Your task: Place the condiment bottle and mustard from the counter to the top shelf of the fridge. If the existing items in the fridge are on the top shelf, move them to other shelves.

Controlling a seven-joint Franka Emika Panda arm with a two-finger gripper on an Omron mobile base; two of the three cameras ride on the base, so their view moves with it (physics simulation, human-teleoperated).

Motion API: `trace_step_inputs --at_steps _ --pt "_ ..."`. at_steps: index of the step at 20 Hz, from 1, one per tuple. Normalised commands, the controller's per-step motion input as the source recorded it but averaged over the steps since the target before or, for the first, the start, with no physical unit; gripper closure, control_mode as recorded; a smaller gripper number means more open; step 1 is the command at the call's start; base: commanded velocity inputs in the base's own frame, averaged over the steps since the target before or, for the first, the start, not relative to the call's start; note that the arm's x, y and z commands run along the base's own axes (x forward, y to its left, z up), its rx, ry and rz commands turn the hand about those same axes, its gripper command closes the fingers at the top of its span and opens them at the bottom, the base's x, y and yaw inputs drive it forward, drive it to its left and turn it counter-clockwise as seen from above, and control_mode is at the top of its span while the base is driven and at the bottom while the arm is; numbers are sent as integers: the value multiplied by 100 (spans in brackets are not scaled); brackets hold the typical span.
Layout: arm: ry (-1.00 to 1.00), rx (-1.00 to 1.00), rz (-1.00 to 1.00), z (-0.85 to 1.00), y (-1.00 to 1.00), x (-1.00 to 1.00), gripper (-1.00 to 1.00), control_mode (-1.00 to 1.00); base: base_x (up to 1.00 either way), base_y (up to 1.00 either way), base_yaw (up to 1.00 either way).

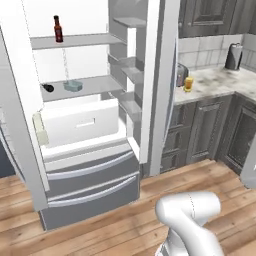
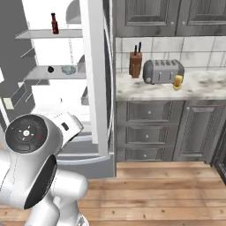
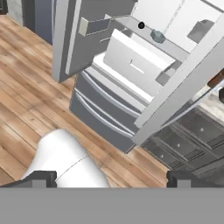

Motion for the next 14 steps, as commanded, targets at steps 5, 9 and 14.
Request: trace_step_inputs --at_steps 5,9,14 --pt "0 0 0 0 0 0 -100 100 53 -100 -19" --pt "0 0 0 0 0 0 -100 100 100 -96 -3" --pt "0 0 0 0 0 0 -100 100 100 -95 0"
